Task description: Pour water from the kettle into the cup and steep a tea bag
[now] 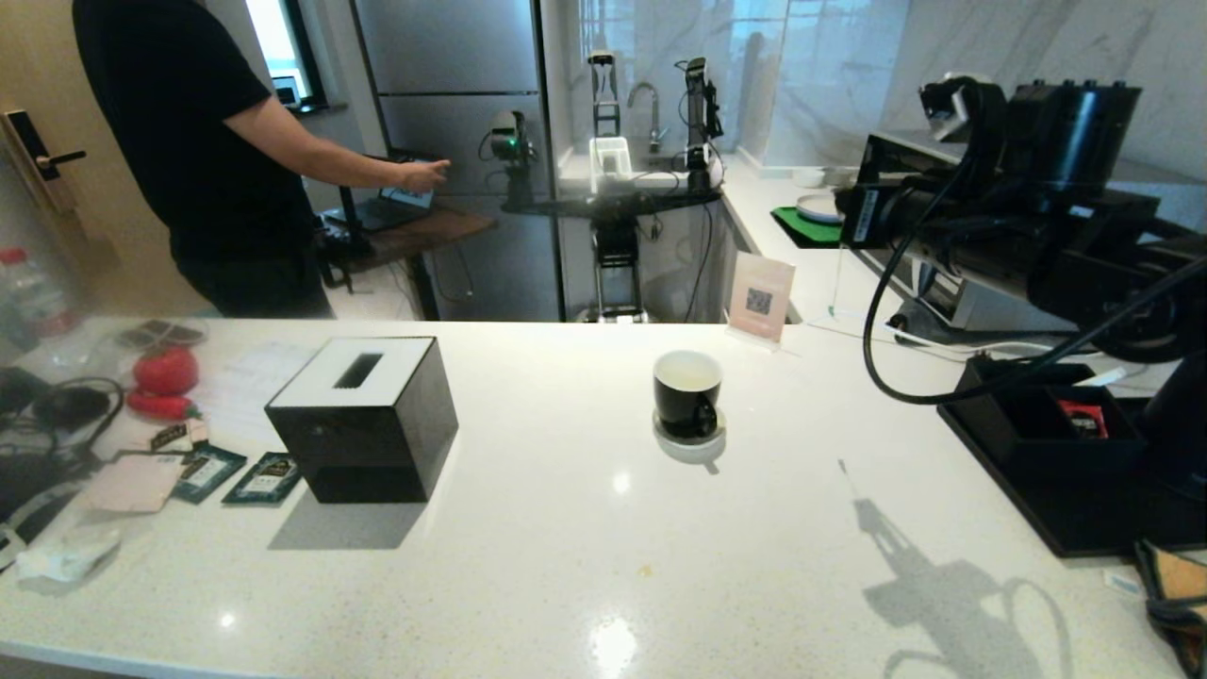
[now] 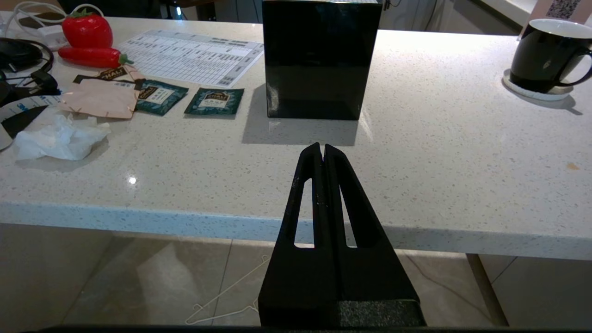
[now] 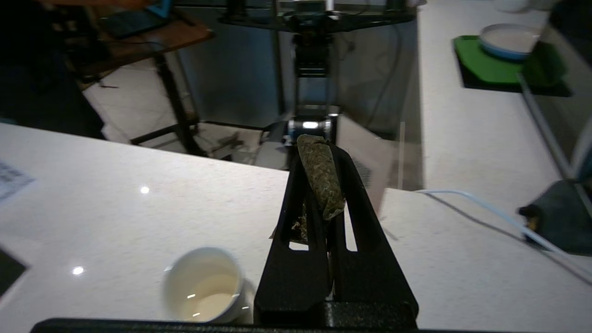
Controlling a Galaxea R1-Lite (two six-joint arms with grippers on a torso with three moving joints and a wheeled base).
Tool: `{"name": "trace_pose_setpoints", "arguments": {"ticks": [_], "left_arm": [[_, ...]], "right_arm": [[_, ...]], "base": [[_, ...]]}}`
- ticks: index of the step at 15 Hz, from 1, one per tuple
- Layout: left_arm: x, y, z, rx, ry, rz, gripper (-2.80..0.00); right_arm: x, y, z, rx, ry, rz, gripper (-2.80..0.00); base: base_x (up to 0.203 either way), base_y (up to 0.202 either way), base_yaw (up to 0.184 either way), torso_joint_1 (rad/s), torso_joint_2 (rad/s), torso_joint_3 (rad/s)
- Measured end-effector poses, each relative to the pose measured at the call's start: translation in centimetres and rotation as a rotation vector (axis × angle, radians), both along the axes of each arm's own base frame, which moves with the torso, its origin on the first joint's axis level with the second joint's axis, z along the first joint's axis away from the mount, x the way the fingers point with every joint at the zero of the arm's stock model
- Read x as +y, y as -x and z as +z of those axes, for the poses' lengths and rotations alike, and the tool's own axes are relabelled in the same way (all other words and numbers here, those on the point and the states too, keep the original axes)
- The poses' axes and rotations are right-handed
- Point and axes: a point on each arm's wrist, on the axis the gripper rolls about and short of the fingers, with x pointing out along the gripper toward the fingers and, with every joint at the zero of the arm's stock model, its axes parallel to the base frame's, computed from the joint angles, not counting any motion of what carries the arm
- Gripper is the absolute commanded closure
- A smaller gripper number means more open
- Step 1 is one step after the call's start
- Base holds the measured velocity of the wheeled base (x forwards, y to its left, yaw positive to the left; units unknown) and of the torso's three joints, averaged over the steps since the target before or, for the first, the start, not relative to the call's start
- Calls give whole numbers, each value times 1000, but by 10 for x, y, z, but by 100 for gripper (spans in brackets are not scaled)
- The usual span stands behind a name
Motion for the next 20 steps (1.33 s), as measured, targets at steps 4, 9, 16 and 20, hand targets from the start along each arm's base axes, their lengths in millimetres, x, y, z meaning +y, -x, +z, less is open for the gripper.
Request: {"name": "trace_pose_setpoints", "arguments": {"ticks": [4,9,16,20], "left_arm": [[0,0,0,0,0,0,0],[0,0,0,0,-1,0,0],[0,0,-1,33,-9,-2,0],[0,-9,12,131,-23,-1,0]], "right_arm": [[21,16,15,-4,-9,66,0],[32,25,32,-6,-10,102,0],[30,26,34,4,-9,96,0],[30,24,36,1,-22,96,0]], "base": [[0,0,0,0,0,0],[0,0,0,0,0,0],[0,0,0,0,0,0],[0,0,0,0,0,0]]}}
